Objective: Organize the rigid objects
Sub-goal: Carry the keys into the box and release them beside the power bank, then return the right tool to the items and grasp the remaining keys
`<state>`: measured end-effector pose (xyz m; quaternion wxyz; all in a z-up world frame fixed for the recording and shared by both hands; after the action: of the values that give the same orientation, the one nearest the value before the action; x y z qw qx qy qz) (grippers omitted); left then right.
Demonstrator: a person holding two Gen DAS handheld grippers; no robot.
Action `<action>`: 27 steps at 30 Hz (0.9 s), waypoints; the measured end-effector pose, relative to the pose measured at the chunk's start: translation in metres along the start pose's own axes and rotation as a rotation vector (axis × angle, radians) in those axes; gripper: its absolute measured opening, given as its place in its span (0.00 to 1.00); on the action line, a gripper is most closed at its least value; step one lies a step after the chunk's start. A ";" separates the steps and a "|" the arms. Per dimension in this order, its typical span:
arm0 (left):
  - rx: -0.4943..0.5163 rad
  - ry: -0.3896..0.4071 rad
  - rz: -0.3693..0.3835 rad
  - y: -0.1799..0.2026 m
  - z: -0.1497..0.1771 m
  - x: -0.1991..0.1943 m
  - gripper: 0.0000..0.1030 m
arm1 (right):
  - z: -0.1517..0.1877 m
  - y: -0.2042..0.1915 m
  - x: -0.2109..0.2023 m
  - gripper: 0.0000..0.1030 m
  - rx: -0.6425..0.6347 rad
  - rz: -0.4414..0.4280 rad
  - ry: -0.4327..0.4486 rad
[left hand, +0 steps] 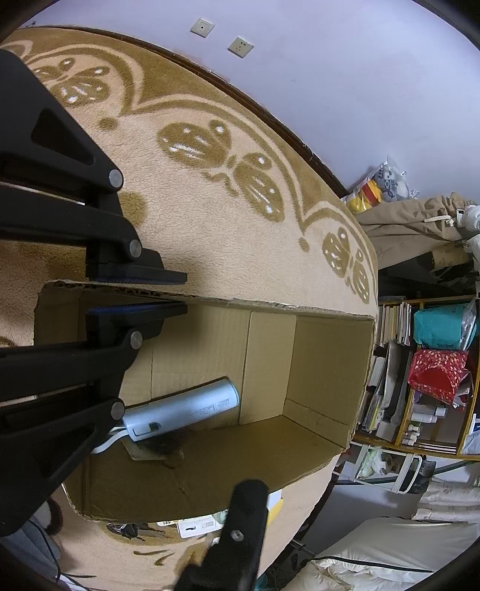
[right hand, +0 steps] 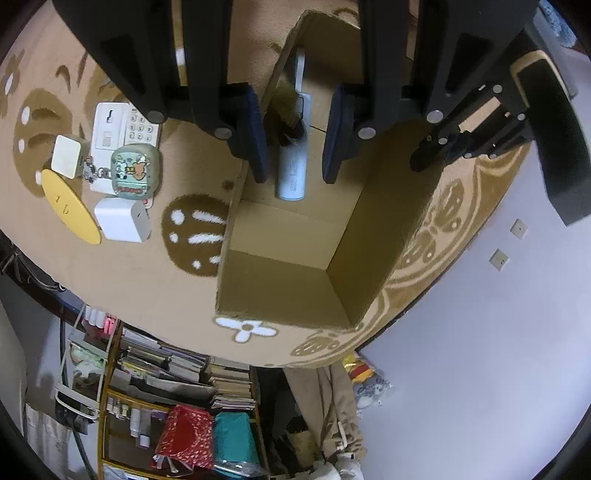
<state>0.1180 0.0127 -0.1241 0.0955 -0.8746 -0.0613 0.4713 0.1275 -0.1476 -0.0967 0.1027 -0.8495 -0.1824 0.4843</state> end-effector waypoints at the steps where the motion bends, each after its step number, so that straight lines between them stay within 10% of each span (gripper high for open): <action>1: 0.000 0.001 -0.001 0.000 0.000 0.000 0.08 | -0.001 0.001 -0.003 0.35 0.004 -0.001 0.005; 12: -0.003 0.003 0.000 0.000 0.001 -0.002 0.09 | 0.000 0.028 -0.039 0.84 0.067 0.058 0.070; 27: -0.013 0.007 0.005 -0.004 0.000 -0.006 0.09 | 0.044 0.104 -0.051 0.86 0.192 0.162 0.032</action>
<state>0.1144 0.0155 -0.1181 0.0887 -0.8770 -0.0616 0.4682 0.0878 -0.2632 -0.1157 0.1471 -0.8553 -0.0641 0.4927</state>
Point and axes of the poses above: each gripper's, at about its wrist camera, not at the fingertips, and x roughly the way its jaws point, y to its right, z to its underside, the point moved 6 cm from there along x, roughly the way its jaws point, and after that the axes turned 10 degrees about -z, right-handed, at the moved point
